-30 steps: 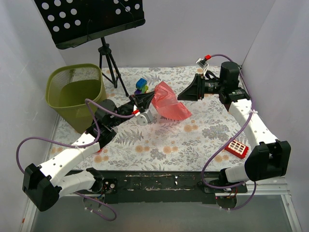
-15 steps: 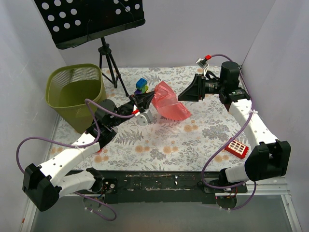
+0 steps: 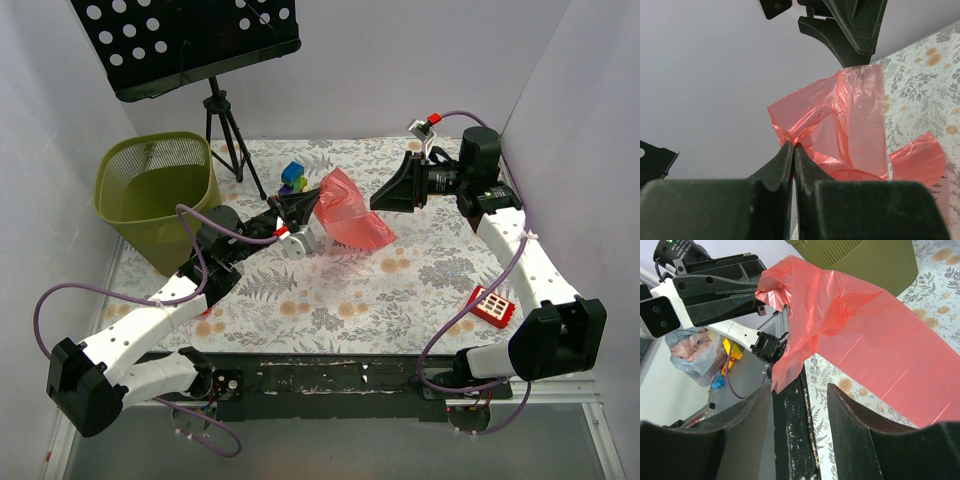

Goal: Put the trash bags into the trash bin

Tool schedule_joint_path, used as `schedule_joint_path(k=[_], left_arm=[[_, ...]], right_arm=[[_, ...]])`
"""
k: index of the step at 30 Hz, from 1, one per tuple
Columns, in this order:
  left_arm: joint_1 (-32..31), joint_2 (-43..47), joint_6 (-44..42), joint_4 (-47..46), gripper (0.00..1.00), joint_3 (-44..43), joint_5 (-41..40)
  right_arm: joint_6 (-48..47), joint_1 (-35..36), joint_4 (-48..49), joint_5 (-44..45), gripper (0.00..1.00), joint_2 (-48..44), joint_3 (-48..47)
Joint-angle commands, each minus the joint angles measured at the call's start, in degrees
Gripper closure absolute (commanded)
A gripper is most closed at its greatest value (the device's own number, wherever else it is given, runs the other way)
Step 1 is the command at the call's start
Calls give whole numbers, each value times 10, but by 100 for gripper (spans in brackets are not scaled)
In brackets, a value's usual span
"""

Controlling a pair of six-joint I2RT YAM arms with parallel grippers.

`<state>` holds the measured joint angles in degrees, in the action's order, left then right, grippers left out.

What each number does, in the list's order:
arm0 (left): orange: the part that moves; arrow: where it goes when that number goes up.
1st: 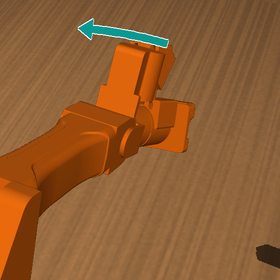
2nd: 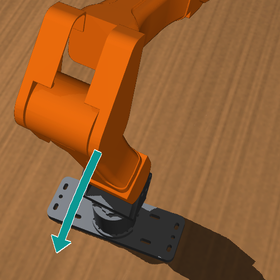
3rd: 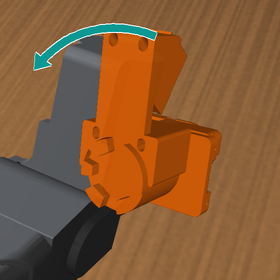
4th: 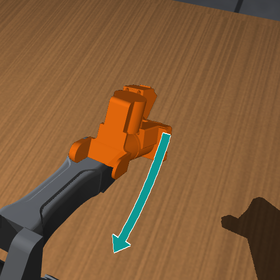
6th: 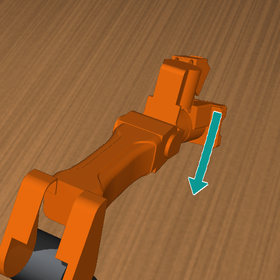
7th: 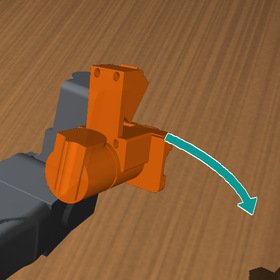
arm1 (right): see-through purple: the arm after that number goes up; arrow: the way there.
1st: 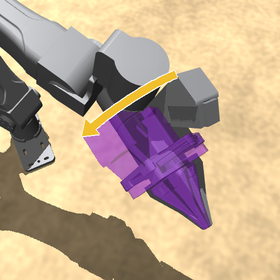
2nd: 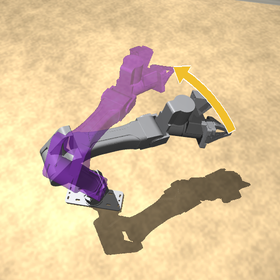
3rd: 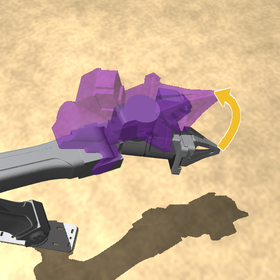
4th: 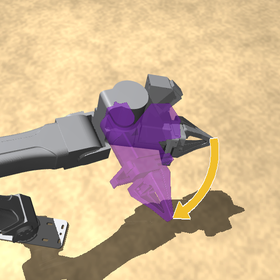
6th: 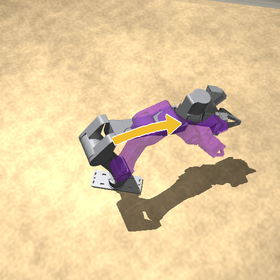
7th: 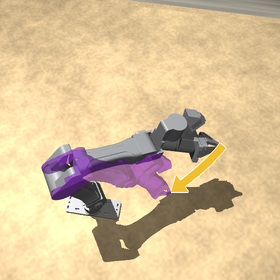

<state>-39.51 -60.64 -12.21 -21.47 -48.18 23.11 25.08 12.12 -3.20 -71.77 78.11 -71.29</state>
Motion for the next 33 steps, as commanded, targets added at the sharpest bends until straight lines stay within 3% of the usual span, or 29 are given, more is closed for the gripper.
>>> schedule_joint_path(k=[1, 33], left_arm=[[-1, 3, 2, -7, 100, -2, -1], [-2, 3, -2, -7, 100, 0, -1]], right_arm=[[-18, 1, -3, 7, 43, -12, 4], [-38, 24, -26, 23, 50, 6, -10]])
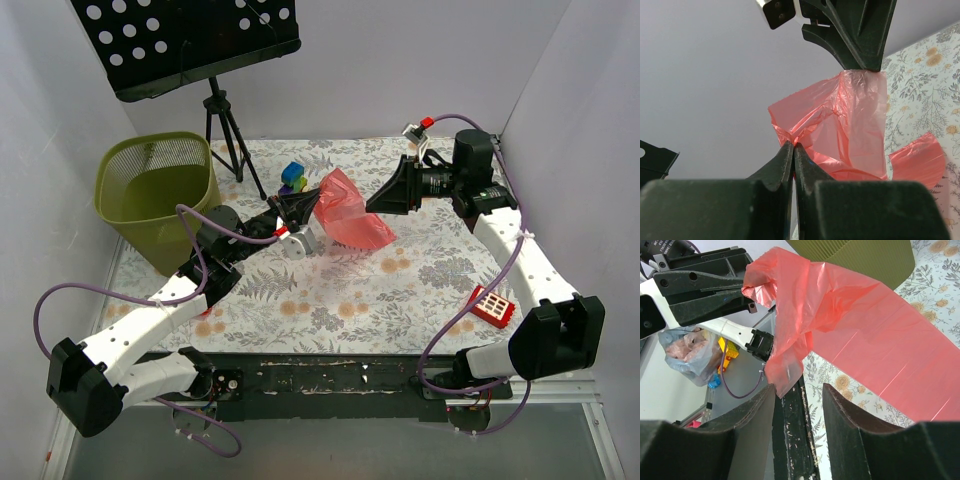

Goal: Put the trash bags into the trash bin

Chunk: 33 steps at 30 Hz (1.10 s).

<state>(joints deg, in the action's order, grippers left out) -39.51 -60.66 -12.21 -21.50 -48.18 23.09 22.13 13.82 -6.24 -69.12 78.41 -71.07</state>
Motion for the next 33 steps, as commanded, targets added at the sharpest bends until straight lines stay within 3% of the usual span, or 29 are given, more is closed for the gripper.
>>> schedule_joint_path(k=[1, 18, 33], left_arm=[[-1, 3, -2, -6, 100, 0, -1], [-2, -9, -1, 18, 100, -9, -16], [-6, -10, 20, 21, 100, -16, -18]], right_arm=[[-9, 9, 4, -2, 49, 4, -15], [-31, 30, -13, 4, 49, -5, -17], [-40, 50, -23, 50, 57, 2, -21]])
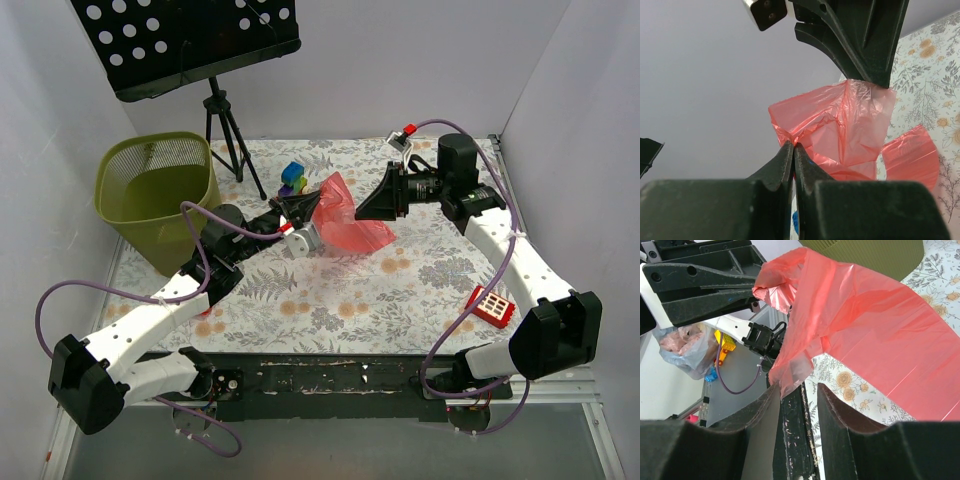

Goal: Put the trash bags into the trash bin

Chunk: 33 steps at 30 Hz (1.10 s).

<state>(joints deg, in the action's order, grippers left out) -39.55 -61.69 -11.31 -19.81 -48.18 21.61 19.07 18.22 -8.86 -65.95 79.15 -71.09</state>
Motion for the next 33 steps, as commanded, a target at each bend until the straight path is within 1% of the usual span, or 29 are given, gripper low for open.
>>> schedule_joint_path(k=[1, 5, 8, 13, 16, 17, 21, 25, 29, 30, 31, 33], left_arm=[[-5, 1, 12, 7, 100, -17, -1], [-8, 5, 12, 23, 100, -16, 12], [-9, 3, 16, 26, 100, -17, 11], [-10, -6, 24, 26, 100, -26, 6], [-10, -8, 24, 28, 100, -28, 5], [-11, -8, 23, 30, 100, -28, 3], [-10, -9, 22, 34, 100, -28, -4], [-10, -12, 28, 35, 100, -31, -11], [-11, -18, 37, 35, 100, -35, -18], [-11, -18, 38, 34, 100, -36, -18], [-11, -18, 38, 34, 100, -36, -18], [-11, -17, 38, 34, 100, -36, -19]], right_arm=[[-6, 7, 7, 22, 57, -5, -23], [8, 10, 31, 12, 58, -1, -31], [4, 17, 34, 2, 63, 1, -33], [1, 23, 36, -1, 66, 3, -33], [0, 24, 36, -3, 70, 3, -34], [1, 24, 35, -4, 74, 4, -34], [-1, 24, 40, -8, 99, 2, -30], [-4, 24, 34, -3, 99, 1, -27], [-19, 24, 6, 28, 99, 0, -27], [-20, 24, 3, 27, 95, 1, -27], [-20, 24, 4, 24, 88, 1, -28], [-20, 24, 7, 18, 82, 3, -31]])
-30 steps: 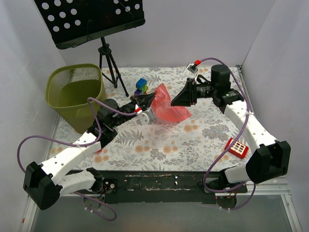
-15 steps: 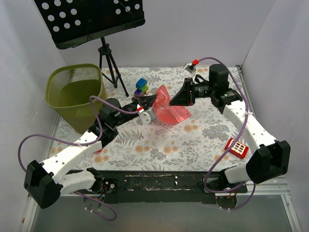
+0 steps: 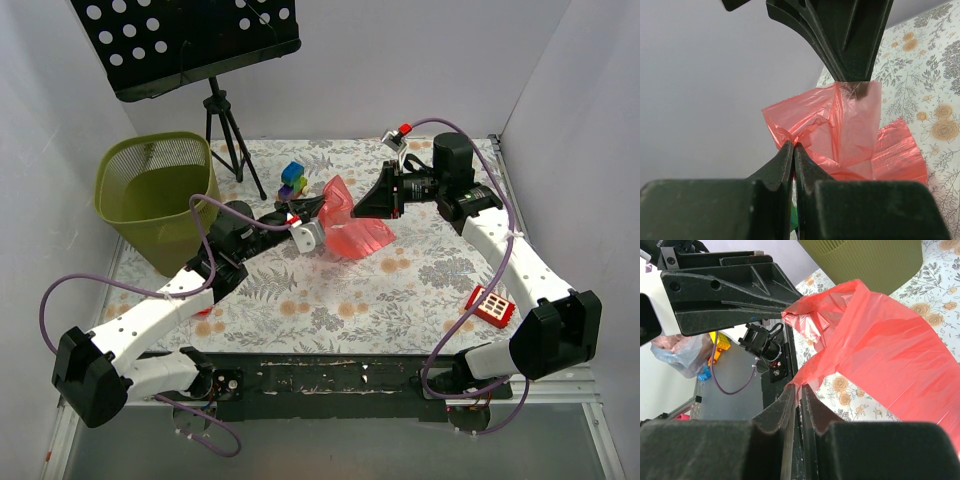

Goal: Put the trash bags into the trash bin

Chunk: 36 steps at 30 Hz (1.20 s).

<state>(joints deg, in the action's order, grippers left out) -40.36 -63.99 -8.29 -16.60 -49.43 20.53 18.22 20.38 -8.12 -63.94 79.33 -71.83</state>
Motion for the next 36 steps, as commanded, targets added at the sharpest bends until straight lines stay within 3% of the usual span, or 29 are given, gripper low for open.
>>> schedule_joint_path(k=[1, 10, 12, 14, 17, 18, 20, 23, 27, 29, 34, 36], left_arm=[[-3, 7, 9, 1, 100, -23, -8], [-5, 3, 6, 0, 100, -27, -25], [-6, 1, 6, 1, 100, -31, -26], [-7, -1, 10, 1, 100, -33, -24], [-8, -3, 19, 12, 100, -38, -27], [-9, -6, 26, 24, 94, -41, -37], [-8, -16, 54, 49, 65, -65, -74], [-1, -13, 96, 86, 37, -89, -119], [4, 27, 143, 148, 25, -113, -85], [4, 39, 175, 197, 30, -132, -39], [4, -34, 267, 273, 68, -216, 78], [4, -80, 299, 277, 74, -259, 86]], right_arm=[[-12, 3, -2, -4, 81, 2, -25], [-20, 11, -13, -3, 73, 7, -36], [-25, 15, -15, 6, 81, 9, -38], [-29, 18, -16, 18, 97, 13, -40], [-37, 19, -26, 63, 99, 18, -51], [-49, 19, -43, 90, 99, 20, -61], [-70, 19, -80, 161, 99, 18, -81], [-88, 19, -120, 247, 99, 11, -96], [-79, 19, -124, 265, 99, 9, -96], [-72, 19, -123, 269, 99, 9, -98], [-81, 19, -112, 258, 99, 10, -99], [-93, 19, -112, 248, 99, 7, -98]])
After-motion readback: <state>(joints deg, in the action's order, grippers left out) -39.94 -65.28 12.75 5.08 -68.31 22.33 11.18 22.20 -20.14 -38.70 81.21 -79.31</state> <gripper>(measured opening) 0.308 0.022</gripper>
